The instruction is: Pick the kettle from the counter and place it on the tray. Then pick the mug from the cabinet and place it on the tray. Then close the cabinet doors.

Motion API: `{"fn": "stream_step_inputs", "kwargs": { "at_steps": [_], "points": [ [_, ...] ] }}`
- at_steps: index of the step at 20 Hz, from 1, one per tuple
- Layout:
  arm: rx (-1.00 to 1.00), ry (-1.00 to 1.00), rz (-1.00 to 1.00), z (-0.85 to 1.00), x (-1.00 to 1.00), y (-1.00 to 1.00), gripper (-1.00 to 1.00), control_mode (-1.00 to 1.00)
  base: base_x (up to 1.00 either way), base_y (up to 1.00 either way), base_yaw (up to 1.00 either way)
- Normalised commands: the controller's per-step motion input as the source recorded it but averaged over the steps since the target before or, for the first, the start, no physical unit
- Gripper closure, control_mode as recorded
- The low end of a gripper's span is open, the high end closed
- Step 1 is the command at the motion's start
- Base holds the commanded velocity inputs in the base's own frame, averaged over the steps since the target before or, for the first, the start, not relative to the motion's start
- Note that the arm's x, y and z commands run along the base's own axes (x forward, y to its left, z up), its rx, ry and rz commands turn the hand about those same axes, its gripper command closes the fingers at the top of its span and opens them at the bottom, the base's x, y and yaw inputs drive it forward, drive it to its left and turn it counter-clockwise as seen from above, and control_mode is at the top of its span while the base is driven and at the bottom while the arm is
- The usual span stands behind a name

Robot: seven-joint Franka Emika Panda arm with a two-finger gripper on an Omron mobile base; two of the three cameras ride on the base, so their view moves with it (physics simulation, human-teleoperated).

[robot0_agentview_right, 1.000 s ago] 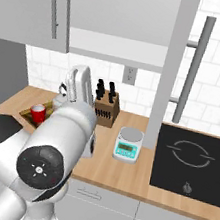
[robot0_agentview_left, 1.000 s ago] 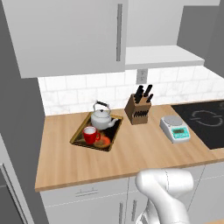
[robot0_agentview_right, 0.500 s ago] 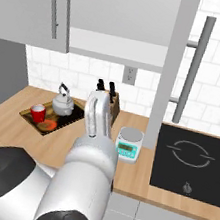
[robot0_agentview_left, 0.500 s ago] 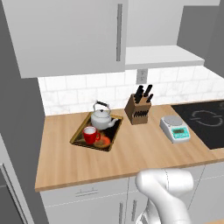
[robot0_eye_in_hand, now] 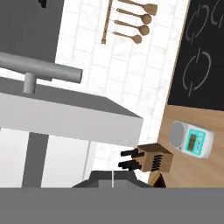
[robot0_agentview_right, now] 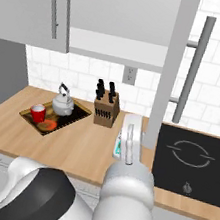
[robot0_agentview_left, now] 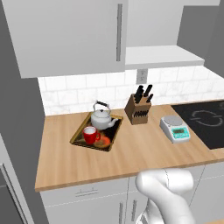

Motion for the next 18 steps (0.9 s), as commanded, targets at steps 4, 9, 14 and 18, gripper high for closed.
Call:
{"fn": "stream_step_inputs", "kwargs": {
  "at_steps": [4,9,14,18],
  "points": [
    [0.0,0.0,0.0,-0.22,0.04,-0.63,1.0,-1.0,0.0,0.0,0.0],
    [0.01,0.0,0.0,-0.27,0.52,-0.69,1.0,-1.0,0.0,0.0,0.0],
    [0.05,0.0,0.0,-0.34,0.98,-0.57,1.0,-1.0,0.0,0.0,0.0],
    [0.13,0.0,0.03,-0.36,1.0,-0.67,1.0,-1.0,0.0,0.0,0.0]
  ]
}}
